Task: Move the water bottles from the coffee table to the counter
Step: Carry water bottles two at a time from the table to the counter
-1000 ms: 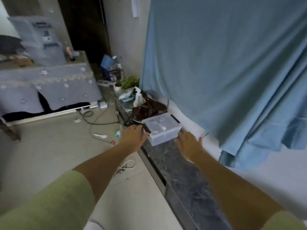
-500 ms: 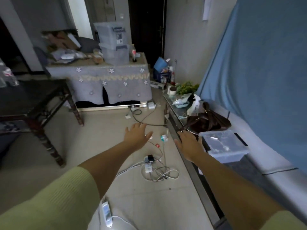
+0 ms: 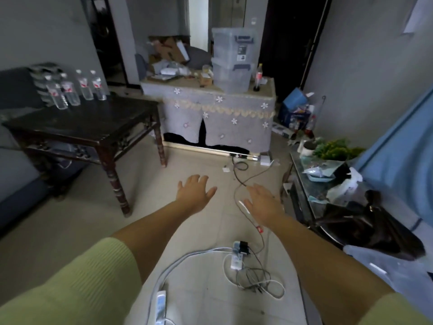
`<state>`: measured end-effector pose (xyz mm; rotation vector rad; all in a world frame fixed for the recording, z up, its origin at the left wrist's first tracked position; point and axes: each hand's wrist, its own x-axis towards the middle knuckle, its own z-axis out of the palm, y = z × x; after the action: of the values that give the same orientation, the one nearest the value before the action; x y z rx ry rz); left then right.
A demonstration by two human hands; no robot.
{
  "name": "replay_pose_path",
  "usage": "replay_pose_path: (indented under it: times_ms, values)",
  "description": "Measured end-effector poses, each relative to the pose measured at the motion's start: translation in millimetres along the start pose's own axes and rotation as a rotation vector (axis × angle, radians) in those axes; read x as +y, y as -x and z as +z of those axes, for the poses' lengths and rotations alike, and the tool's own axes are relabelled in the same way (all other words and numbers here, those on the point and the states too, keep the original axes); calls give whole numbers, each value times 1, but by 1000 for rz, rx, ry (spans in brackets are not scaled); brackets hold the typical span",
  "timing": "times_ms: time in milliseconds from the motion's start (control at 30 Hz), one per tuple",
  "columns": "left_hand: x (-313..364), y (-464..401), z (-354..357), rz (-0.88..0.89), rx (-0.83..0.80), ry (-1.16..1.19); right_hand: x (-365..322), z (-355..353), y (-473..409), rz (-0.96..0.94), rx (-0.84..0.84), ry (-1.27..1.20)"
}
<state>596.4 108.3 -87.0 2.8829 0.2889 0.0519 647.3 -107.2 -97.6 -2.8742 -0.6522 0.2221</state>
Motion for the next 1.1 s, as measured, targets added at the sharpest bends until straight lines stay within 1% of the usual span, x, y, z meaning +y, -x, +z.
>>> replay_pose_path:
  times_ms: [233, 333, 433, 600, 700, 833, 900, 1000, 1100]
  values:
    - [12, -83, 1, -173, 8, 5, 33, -33, -116, -107, -29, 67]
    - [17, -107, 11, -187, -15, 7, 44, -37, -160, -132, -55, 101]
    - [2, -131, 12, -225, -21, -13, 34, -31, -201, -177, -95, 121]
    - [-50, -179, 9, -351, -2, -3, -3, -13, -281, -301, -130, 133]
    - [-92, -217, 6, -397, 9, 6, -30, -6, -337, -333, -129, 129]
    - [-135, -267, -5, -404, 19, 16, -61, -4, -400, -336, -128, 130]
    - [-162, -295, -17, -410, 8, 29, -84, -7, -436, -331, -133, 120]
    - [-214, -342, -47, -420, 27, -11, -135, -12, -499, -345, -103, 73]
    - [-254, -376, -69, -461, 14, -6, -172, -10, -541, -412, -103, 72]
